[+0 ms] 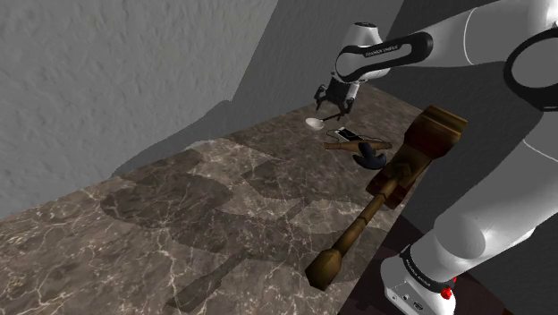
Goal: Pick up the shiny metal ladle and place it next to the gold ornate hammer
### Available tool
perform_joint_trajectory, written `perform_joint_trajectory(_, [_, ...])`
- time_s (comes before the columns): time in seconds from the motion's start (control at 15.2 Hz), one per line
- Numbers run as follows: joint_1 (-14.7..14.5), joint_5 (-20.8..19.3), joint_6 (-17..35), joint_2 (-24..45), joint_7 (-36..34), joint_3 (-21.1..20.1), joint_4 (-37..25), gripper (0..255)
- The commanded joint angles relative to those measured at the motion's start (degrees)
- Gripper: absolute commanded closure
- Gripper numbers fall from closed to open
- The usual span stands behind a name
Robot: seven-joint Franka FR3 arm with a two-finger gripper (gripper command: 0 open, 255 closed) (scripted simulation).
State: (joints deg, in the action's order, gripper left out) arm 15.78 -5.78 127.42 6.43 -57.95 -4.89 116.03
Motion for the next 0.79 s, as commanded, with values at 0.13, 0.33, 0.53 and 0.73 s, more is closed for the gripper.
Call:
perform_joint_trajectory(0.13, [1.42, 0.25, 3.1, 6.19, -6.83, 2.27, -4.78, 0])
perform_joint_trajectory(0.33, [2.12, 0.68, 4.44, 9.01, -10.1, 3.52, -7.13, 0])
perform_joint_trajectory(0.53, [2.15, 0.54, 6.26, 10.44, -10.19, 3.61, -6.74, 0])
perform_joint_trajectory(0.73, [2.19, 0.4, 8.05, 11.95, -10.28, 3.7, -6.47, 0])
